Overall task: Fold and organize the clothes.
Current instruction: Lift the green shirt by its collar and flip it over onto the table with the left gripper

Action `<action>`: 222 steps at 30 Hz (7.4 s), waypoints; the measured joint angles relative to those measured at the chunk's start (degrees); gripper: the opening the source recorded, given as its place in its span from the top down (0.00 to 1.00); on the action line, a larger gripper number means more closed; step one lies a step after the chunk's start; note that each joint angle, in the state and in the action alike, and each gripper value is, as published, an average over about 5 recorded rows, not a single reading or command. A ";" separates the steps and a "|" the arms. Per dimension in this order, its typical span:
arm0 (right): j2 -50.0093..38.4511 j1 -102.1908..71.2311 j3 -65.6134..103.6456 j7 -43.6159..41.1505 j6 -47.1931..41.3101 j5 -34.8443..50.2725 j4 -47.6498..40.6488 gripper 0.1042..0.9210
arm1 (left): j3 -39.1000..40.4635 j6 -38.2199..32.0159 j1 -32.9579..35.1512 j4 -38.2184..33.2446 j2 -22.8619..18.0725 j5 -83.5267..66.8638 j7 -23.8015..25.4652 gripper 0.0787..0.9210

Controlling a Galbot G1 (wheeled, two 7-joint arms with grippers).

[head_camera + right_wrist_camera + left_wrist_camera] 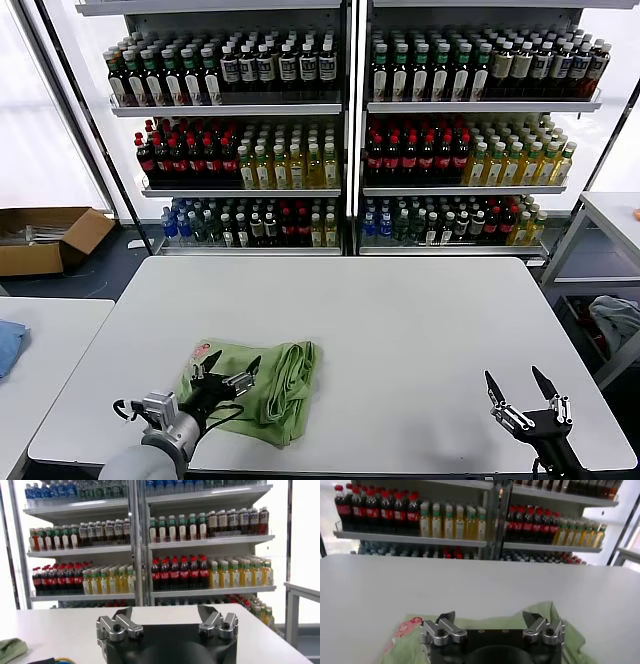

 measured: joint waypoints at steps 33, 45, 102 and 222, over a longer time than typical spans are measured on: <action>0.10 0.52 -0.29 0.26 -0.31 -0.46 0.10 0.12 | -7.74 4.49 0.17 -5.00 1.29 -5.85 1.05 0.12; 0.46 -0.06 -0.88 0.21 0.47 -0.57 -0.63 0.12 | -11.36 7.85 -1.22 2.78 1.99 -9.31 -0.08 0.12; -2.20 2.13 -2.96 0.30 0.93 1.47 -2.06 0.12 | -28.07 7.78 4.13 4.65 1.57 -19.73 -4.30 0.91; -2.29 1.14 -12.01 4.39 -6.69 -5.77 5.16 0.12 | 9.98 4.39 -17.97 -1.25 -12.57 -40.89 -36.92 0.58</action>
